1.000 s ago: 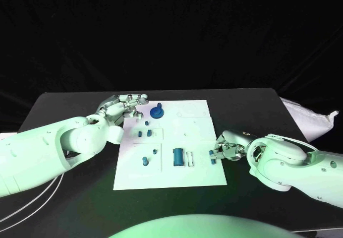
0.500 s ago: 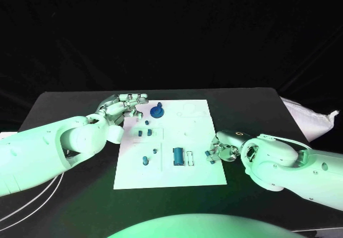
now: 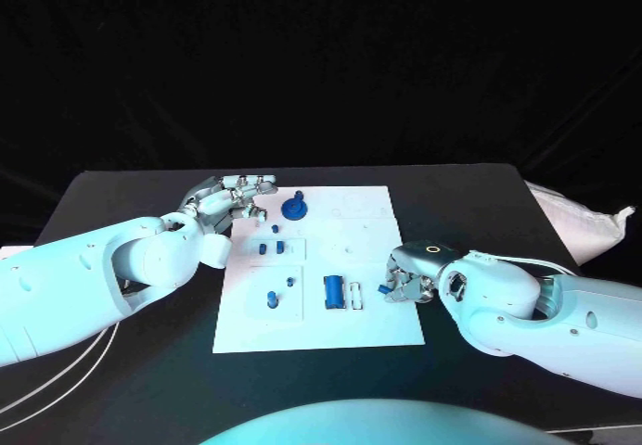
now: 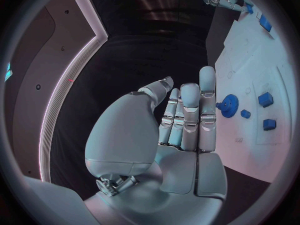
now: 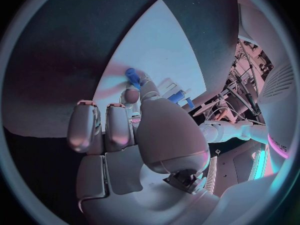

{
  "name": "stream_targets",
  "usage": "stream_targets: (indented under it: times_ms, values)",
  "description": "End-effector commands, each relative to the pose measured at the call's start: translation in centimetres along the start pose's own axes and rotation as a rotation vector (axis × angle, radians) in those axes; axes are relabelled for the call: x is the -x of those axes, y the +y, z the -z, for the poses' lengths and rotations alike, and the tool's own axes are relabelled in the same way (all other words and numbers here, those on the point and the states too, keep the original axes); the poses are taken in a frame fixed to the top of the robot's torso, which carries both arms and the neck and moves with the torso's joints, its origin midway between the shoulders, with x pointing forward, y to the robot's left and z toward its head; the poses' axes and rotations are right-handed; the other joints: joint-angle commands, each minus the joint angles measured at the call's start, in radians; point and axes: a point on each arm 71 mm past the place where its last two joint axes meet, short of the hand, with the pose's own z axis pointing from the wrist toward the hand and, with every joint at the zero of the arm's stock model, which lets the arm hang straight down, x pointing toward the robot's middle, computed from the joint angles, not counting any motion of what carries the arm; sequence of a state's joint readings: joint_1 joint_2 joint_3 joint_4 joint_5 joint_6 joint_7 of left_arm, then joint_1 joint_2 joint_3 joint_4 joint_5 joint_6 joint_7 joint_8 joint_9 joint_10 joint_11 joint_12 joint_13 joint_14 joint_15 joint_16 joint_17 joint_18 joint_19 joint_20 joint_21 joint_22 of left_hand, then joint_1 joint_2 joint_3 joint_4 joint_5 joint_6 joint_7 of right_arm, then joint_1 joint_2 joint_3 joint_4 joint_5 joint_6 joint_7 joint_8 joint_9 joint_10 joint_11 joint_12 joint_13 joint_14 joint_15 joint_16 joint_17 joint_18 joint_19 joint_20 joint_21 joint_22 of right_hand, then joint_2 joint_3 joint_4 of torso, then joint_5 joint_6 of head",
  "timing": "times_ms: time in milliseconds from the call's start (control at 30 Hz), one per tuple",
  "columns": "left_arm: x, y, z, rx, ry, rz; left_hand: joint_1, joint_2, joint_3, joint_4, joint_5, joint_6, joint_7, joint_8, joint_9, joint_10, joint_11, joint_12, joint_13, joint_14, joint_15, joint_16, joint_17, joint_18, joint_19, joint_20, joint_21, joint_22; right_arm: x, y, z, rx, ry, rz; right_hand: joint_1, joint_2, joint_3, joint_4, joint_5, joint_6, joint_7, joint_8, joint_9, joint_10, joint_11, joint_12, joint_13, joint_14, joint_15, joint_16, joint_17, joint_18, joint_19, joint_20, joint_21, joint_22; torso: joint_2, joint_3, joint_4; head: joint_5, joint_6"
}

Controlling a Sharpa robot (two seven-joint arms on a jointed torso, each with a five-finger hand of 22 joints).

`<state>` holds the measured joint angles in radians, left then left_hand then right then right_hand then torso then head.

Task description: Assemble the parts on the task board

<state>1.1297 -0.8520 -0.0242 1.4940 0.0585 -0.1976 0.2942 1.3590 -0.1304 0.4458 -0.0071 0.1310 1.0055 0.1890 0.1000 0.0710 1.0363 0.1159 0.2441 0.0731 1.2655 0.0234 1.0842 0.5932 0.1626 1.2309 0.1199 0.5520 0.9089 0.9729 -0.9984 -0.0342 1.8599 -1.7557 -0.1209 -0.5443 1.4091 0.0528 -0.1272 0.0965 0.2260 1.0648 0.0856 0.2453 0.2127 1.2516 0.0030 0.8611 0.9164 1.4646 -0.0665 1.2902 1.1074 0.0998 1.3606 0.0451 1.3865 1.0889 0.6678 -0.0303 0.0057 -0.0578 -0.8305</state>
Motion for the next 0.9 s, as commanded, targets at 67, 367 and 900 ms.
stream_targets:
  times_ms: [67,367,900]
  values:
    - [-0.3,-0.1,0.0,-0.006,0.021,0.003,0.002,0.009,-0.006,0.000,-0.002,-0.005,0.000,0.006,-0.001,-0.006,0.002,0.006,-0.001,-0.006,0.003,0.005,-0.002,0.019,0.005,0.003,-0.004,-0.001,-2.0,-0.5,0.1,-0.043,0.101,0.051,0.041,0.034,0.049,-0.013,-0.008,0.012,-0.006,-0.020,-0.009,0.000,-0.006,-0.002,0.005,0.034,-0.005,0.002,0.008,-0.009,0.000,-0.006,-0.001,0.009,0.000,0.0007,-0.0019,0.002,0.000]
    - [-0.2,-0.1,0.0,-0.006,0.020,0.003,0.003,0.009,-0.006,-0.001,-0.002,-0.005,0.000,0.006,-0.001,-0.006,0.002,0.007,-0.001,-0.006,0.003,0.005,-0.002,0.019,0.005,0.003,-0.004,-0.002,-1.5,-0.4,0.6,-0.055,0.049,-0.183,0.041,0.050,0.204,-0.026,-0.027,0.017,-0.007,-0.034,-0.010,0.014,-0.008,-0.004,0.011,0.037,-0.007,0.007,0.020,-0.011,0.006,-0.009,0.003,0.017,0.000,0.0007,0.0008,0.002,-0.002]
    - [-0.3,0.0,0.0,-0.006,0.020,0.003,0.004,0.010,-0.006,-0.002,-0.002,-0.005,0.000,0.007,-0.001,-0.007,0.002,0.008,-0.001,-0.006,0.003,0.005,-0.002,0.019,0.005,0.003,-0.005,-0.002,-0.5,0.4,0.9,-0.056,0.039,-0.497,-0.155,-0.078,0.465,0.036,0.000,0.034,-0.007,-0.044,0.003,0.037,-0.005,0.015,0.038,0.040,-0.005,0.013,0.035,-0.012,0.011,-0.008,0.007,0.026,0.000,0.0002,-0.0009,0.008,-0.004]
